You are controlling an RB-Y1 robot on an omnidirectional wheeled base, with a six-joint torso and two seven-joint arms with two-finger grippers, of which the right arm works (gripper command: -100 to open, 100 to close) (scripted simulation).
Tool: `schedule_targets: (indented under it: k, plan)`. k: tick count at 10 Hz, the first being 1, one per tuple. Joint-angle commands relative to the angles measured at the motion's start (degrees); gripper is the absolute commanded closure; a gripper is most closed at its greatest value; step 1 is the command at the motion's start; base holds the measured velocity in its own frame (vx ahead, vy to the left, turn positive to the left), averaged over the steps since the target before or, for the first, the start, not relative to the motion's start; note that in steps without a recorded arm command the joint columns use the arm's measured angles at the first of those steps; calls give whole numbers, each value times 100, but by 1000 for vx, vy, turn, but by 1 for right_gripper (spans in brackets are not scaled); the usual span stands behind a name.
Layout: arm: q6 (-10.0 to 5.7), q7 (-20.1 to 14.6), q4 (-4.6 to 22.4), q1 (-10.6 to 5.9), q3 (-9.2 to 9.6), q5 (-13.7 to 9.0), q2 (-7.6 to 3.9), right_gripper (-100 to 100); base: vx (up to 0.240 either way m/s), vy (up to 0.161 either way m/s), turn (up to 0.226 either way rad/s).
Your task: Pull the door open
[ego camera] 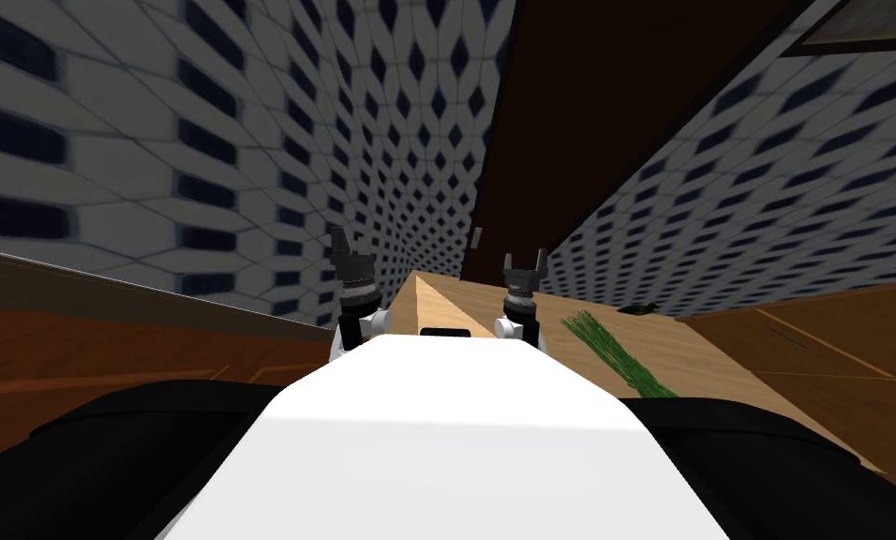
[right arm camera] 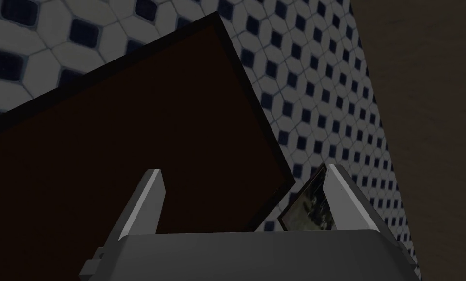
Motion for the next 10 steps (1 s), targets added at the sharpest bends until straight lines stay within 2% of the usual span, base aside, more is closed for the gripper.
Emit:
schedule_targets:
  k: [1, 2, 10]
  plan:
    - [28, -125, 121, -40, 9, -160, -54, -100, 100, -3, -5]
    - [60, -259, 272, -93, 31, -344, -109, -100, 139, 8, -6]
    - [205, -859, 954, -336, 133, -1169, -350, -100, 105, 11, -6]
